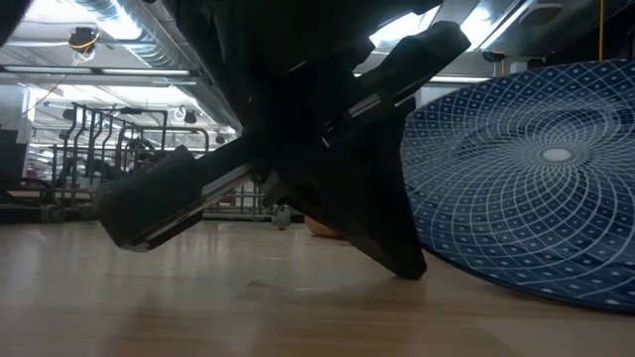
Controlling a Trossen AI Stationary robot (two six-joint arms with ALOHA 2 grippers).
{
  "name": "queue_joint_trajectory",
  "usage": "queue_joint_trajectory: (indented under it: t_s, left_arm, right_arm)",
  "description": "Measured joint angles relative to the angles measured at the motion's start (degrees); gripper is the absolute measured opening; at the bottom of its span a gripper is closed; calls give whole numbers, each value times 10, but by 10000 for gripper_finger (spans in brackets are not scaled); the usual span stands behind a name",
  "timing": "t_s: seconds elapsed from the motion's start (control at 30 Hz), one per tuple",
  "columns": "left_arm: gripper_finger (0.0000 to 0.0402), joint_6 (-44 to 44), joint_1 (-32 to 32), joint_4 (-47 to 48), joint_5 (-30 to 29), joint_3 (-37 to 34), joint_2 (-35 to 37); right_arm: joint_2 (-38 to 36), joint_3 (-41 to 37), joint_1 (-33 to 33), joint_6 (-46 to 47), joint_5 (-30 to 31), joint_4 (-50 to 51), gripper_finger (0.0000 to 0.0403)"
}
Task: Sort dishes
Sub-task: Put the blue plate into the dish rack
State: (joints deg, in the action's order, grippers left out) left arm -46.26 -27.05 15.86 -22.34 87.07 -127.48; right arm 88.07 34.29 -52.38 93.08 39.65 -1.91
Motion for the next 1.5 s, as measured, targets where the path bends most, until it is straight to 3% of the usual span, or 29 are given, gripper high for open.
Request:
queue_joint_trajectory:
  t_s: [0.3, 0.57, 0.77, 1.0, 1.2, 1.4, 1.5]
  left_arm:
    - [1, 6, -21, 3, -58, -1, 0]
    - [1, 73, -43, 14, -120, 0, 18]
    - [1, 153, -55, 74, -122, 0, 43]
    - [1, 251, -76, 171, -136, 0, 70]
    - [1, 420, -100, 302, -150, 0, 127]
    - [1, 561, -123, 427, -199, -5, 193]
    - [1, 625, -136, 490, -227, -6, 222]
  right_arm:
    - [2, -1, 1, -7, 26, -11, 51]
    - [5, 0, 7, -17, 117, 0, 51]
    - [3, 1, 5, -24, 143, 2, 51]
    - [2, 2, 10, -29, 223, 7, 51]
    - [1, 3, 46, -96, 273, -22, 51]
    - [-3, 48, 92, -233, 264, -25, 51]
    - [-10, 79, 124, -324, 224, -25, 51]
